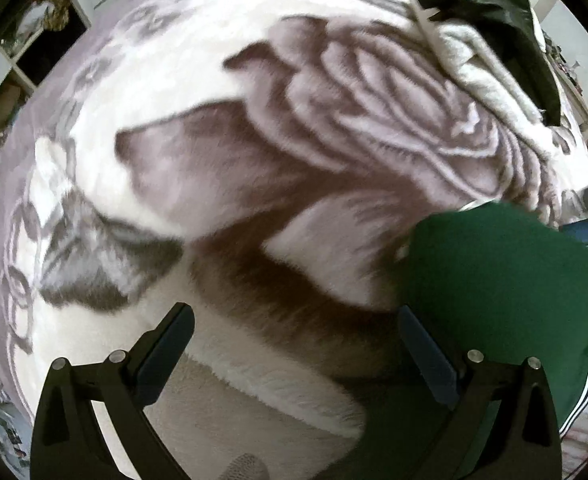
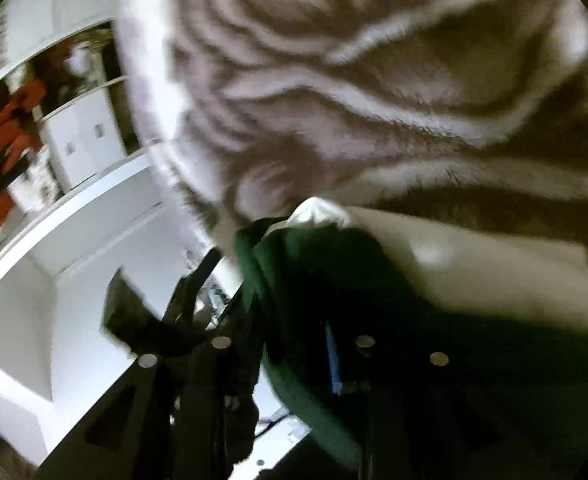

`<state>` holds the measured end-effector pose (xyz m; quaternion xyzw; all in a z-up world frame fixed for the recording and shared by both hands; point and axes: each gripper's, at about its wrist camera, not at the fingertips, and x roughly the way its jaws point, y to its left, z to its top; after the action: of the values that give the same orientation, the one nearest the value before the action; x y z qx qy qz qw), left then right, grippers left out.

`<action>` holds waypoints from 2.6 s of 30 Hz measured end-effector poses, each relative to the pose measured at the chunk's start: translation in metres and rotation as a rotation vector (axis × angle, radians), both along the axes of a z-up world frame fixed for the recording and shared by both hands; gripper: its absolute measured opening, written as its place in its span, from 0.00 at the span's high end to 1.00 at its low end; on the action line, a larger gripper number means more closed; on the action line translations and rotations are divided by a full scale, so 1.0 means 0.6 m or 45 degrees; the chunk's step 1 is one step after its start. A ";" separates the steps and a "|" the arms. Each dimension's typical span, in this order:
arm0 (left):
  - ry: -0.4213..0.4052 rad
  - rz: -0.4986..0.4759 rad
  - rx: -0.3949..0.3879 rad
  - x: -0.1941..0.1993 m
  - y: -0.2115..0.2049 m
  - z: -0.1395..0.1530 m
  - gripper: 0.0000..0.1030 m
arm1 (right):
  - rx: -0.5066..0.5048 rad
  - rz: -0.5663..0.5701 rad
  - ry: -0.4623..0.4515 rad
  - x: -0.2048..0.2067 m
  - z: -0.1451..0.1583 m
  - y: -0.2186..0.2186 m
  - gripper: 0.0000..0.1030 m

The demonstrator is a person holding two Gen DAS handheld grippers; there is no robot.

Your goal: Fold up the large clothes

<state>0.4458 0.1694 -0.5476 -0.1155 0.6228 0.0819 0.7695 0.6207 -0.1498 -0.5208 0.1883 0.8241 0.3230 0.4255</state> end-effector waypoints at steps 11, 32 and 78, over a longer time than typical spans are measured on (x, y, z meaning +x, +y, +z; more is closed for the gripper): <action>-0.055 -0.146 0.278 0.121 -0.079 0.015 0.00 | -0.383 -0.416 -0.352 -0.024 0.107 -0.403 0.52; -0.099 -0.179 0.471 0.094 -0.143 0.066 0.00 | -0.336 -0.521 -0.282 -0.102 0.015 -0.435 0.44; 0.083 0.231 0.335 -0.253 -0.023 0.070 0.00 | -0.192 -0.448 -0.266 -0.317 0.046 -0.429 0.45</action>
<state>0.2937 0.1555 -0.5056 -0.0668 0.6184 0.2357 0.7467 0.4305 -0.4070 -0.4932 0.2622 0.7519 0.1988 0.5713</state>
